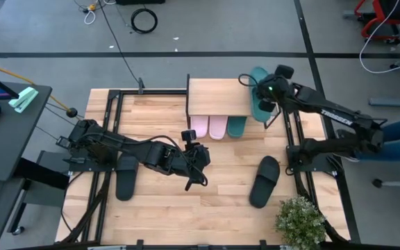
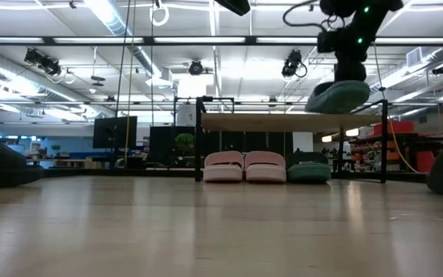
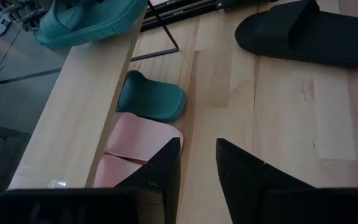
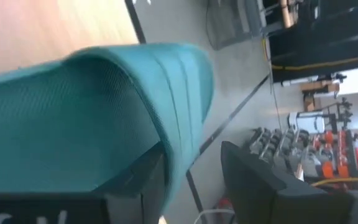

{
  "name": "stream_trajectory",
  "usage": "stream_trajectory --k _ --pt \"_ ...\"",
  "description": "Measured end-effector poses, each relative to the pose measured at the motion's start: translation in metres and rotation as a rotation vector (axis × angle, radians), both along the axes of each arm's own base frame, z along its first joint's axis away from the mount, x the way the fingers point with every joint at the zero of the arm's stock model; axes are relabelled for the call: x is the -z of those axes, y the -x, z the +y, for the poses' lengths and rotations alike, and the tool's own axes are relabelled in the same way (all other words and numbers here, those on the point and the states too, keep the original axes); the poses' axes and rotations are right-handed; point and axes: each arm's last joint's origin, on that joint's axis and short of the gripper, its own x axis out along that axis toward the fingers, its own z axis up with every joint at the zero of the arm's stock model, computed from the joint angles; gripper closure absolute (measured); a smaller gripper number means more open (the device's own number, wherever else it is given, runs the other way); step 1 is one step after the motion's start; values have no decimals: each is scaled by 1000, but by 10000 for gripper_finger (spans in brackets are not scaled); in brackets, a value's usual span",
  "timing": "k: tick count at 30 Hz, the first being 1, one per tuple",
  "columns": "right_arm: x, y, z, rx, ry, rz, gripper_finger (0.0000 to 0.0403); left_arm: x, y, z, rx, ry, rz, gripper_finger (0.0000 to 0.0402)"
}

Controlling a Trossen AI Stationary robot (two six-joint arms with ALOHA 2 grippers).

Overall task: Pick and place slides into the shelf
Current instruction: Put the dark green slide on the shelf, then remove the left dark green slide from under the shelf

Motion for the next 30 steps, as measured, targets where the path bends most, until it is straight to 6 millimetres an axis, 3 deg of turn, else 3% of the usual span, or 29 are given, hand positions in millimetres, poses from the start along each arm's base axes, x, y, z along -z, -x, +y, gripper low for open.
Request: stream_trajectory --k 6,16,21,30 --pt "11 2 -23 86 -20 35 243 0 1 -1 2 -1 4 294" --pt "21 -3 -29 48 -94 29 243 1 2 -1 2 -6 18 294" --pt "21 -3 -27 55 -103 11 239 1 2 -1 3 -6 18 294" --pt "20 4 -7 49 -174 38 221 1 2 -1 3 -6 19 294"
